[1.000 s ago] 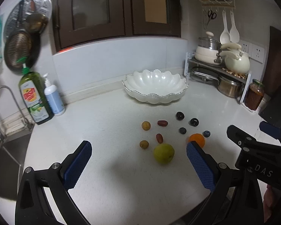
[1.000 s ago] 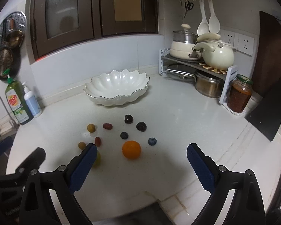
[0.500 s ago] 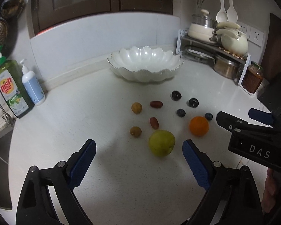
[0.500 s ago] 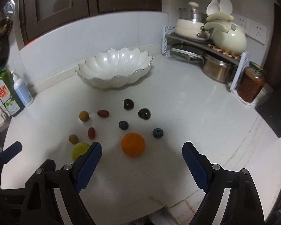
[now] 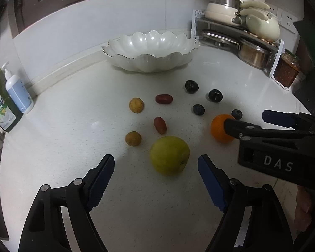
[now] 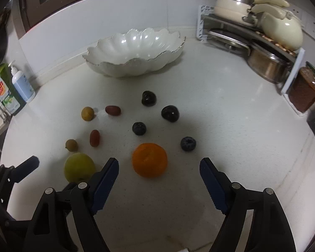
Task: Organize fruits
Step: 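Move both tools toward the fruit cluster, left toward the green pear, right toward the mandarin, then close the left gripper on the green pear while the right gripper closes on the orange mandarin, then lift the green pear with the left gripper while the right gripper carries the mandarin over the bowl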
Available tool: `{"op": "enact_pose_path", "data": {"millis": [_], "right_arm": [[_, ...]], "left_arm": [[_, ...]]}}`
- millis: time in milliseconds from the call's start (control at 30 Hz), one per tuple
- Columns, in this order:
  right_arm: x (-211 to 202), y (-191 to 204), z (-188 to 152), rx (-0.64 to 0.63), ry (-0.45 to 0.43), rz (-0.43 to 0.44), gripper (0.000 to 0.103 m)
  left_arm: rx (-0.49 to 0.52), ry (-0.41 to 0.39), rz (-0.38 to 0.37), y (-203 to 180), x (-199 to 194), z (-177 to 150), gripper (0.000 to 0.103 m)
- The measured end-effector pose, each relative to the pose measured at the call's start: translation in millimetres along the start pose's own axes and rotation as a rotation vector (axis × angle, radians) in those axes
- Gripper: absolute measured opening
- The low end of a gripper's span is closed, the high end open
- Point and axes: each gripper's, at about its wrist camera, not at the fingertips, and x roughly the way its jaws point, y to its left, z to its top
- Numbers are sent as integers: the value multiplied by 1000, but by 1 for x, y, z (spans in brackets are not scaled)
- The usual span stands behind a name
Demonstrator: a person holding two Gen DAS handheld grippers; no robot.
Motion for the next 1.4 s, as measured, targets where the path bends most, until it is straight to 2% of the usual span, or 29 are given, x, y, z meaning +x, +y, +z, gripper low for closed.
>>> {"op": "enact_pose_path", "data": {"millis": [100,533,800,900,1400], "right_arm": [[10,1,2,-7,26,21,79],[39,0,2,-18,110,70,62],[45,0,3,-38,125,88,46],[44,0,2,-46,121,90,45],[30,-5,1,-55,93,88,44]], "left_arm": [[3,11,-3,-2,8,2,81],[5,72,-20,-5,32,1,63],[5,66,-29,-6,34,1,56],[2,61,-40,-8,35,2,48],[-64,49,-16,0,20,8,48]]}}
